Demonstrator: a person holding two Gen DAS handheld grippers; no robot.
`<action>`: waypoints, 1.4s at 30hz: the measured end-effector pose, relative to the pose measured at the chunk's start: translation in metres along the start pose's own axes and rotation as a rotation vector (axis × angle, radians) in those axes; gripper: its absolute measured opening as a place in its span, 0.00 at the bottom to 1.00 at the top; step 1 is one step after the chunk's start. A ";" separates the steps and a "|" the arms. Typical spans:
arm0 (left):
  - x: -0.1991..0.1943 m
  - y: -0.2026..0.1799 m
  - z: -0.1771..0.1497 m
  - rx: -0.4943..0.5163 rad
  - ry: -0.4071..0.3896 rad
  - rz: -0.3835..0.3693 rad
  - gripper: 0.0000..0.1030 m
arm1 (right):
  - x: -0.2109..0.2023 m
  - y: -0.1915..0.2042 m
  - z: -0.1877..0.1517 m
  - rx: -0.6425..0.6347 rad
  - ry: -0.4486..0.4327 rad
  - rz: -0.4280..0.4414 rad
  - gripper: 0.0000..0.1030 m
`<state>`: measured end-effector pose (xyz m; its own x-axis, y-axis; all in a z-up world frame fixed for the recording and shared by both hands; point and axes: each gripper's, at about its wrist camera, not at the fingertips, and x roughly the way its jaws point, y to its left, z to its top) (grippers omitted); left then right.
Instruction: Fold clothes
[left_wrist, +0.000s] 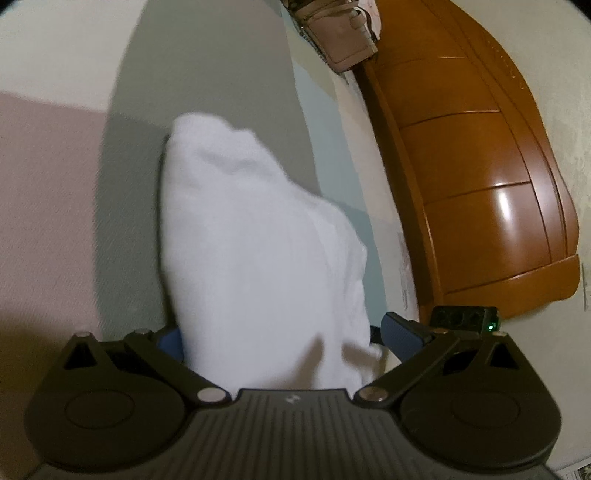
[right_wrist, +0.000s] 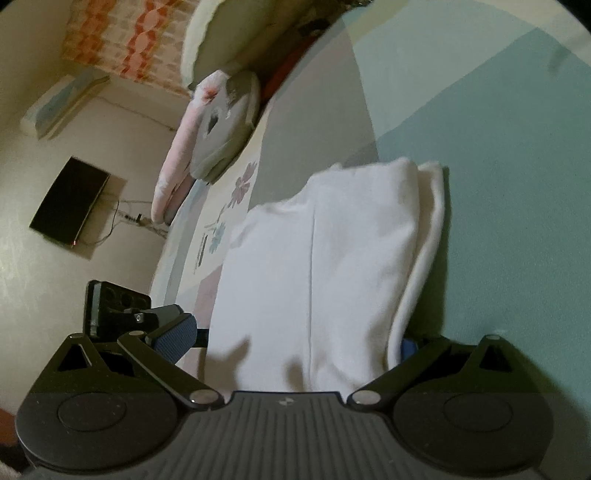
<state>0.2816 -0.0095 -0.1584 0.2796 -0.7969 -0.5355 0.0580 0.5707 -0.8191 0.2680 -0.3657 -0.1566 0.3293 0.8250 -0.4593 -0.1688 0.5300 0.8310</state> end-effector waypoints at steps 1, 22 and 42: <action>0.002 0.000 0.003 -0.007 0.003 -0.004 0.99 | 0.002 -0.001 0.004 0.016 -0.002 0.003 1.00; -0.011 0.026 -0.010 -0.017 -0.022 0.008 0.34 | -0.002 -0.010 -0.009 -0.033 0.030 0.002 0.64; -0.017 -0.038 -0.027 0.136 -0.093 0.138 0.28 | -0.009 0.051 -0.028 -0.271 -0.103 -0.318 0.26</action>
<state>0.2491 -0.0228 -0.1242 0.3806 -0.6915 -0.6140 0.1406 0.6995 -0.7006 0.2308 -0.3405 -0.1190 0.4934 0.5953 -0.6342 -0.2775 0.7987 0.5339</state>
